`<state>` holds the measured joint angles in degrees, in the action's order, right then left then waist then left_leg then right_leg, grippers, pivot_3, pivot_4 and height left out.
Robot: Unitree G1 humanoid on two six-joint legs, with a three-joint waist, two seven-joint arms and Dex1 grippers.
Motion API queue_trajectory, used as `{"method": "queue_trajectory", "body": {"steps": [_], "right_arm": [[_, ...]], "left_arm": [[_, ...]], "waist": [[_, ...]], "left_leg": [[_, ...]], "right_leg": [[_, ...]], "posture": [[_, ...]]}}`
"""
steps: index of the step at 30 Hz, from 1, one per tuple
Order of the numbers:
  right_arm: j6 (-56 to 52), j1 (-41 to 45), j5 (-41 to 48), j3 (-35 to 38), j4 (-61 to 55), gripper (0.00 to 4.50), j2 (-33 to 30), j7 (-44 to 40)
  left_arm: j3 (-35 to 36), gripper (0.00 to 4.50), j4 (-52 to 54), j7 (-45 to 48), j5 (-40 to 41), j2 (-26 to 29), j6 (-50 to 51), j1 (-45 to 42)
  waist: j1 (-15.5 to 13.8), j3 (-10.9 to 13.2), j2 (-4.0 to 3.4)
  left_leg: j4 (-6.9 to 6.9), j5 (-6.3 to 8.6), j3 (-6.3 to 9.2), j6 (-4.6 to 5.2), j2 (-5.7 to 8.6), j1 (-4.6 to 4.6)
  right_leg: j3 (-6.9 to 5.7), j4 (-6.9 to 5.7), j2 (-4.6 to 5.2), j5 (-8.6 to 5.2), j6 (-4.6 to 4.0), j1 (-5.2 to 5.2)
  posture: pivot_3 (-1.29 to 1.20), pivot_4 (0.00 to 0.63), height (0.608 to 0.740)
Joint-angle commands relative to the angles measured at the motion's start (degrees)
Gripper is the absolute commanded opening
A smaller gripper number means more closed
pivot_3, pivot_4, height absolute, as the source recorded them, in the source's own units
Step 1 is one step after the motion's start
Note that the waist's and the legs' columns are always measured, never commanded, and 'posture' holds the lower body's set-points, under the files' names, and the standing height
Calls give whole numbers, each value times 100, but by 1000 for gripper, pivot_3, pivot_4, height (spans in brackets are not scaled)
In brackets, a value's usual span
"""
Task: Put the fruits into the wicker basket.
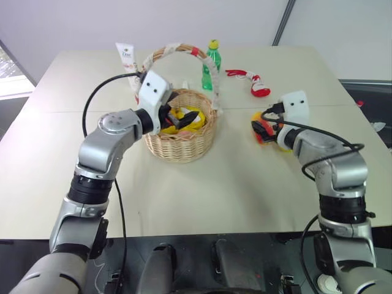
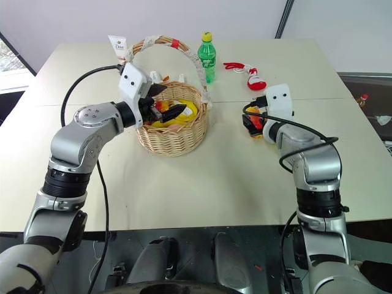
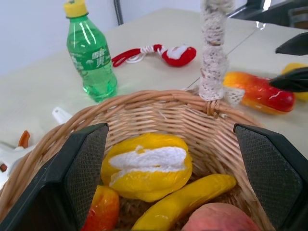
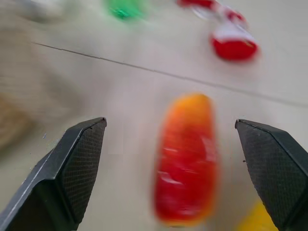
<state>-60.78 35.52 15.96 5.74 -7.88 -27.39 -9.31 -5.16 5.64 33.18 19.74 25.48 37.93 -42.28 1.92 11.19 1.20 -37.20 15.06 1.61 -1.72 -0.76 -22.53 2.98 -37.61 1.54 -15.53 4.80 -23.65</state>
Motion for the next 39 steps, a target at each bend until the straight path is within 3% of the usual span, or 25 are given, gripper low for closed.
{"method": "queue_trajectory", "body": {"steps": [1,12,15,17,18,24,28,31,34,39], "right_arm": [[-54,397,-147,28,692,4500,4,19],[472,933,-288,-76,2318,4500,292,-318],[576,982,-328,-103,2306,3760,316,-373],[640,970,-373,-157,2196,2727,310,-431],[689,930,-409,-236,2038,2298,279,-499],[929,492,-578,-659,691,2298,-171,-991],[1330,-165,-246,-905,-1129,2298,-1089,-2193],[1556,-389,376,-865,-2230,2298,-1369,-3011],[1371,-117,561,-1183,-2495,2298,-1054,-2991],[845,983,-9,-2025,-1267,2298,577,-1806]], "left_arm": [[189,4456,526,215,194,12,-192,124],[525,4456,1447,465,664,378,111,839],[693,4500,1483,436,701,488,110,985],[773,4500,1480,445,733,542,79,1044],[873,4500,1468,468,783,555,16,1102],[1592,4500,1319,584,1105,673,-205,1537],[2360,4500,1113,825,1401,904,-399,2056],[2787,4500,859,1028,1655,1067,-476,2311],[2769,4500,748,1309,1623,1197,-641,2527],[2527,4500,753,1357,1531,1205,-793,2665]], "waist": [[8,0,0],[65,1,-2],[58,1,-2],[57,1,-2],[56,1,-2],[54,1,-3],[39,2,-5],[69,3,-4],[58,2,-3],[75,1,-2]], "left_leg": [[1,0,-2,0,0,-1],[2,0,-7,1,-2,1],[2,0,-4,1,-2,0],[2,0,-4,0,-2,-1],[2,0,-4,1,-1,-1],[5,0,-3,1,-6,-4],[4,1,1,1,-9,-13],[4,2,1,3,-14,-15],[3,2,4,3,-16,7],[-1,0,6,0,-17,17]], "right_leg": [[1,1,1,0,0,-1],[5,3,-1,1,1,-1],[3,2,-3,1,1,-1],[3,2,-3,1,1,-1],[4,2,-2,1,1,-1],[3,3,-1,1,1,-6],[1,5,2,0,1,-11],[-1,10,0,0,2,-13],[-6,9,-4,0,2,9],[-6,5,-5,2,-5,12]], "posture": [[0,150,740],[0,150,740],[0,150,740],[0,150,740],[0,150,740],[0,150,740],[0,150,740],[0,150,740],[0,150,740],[0,150,740]]}}
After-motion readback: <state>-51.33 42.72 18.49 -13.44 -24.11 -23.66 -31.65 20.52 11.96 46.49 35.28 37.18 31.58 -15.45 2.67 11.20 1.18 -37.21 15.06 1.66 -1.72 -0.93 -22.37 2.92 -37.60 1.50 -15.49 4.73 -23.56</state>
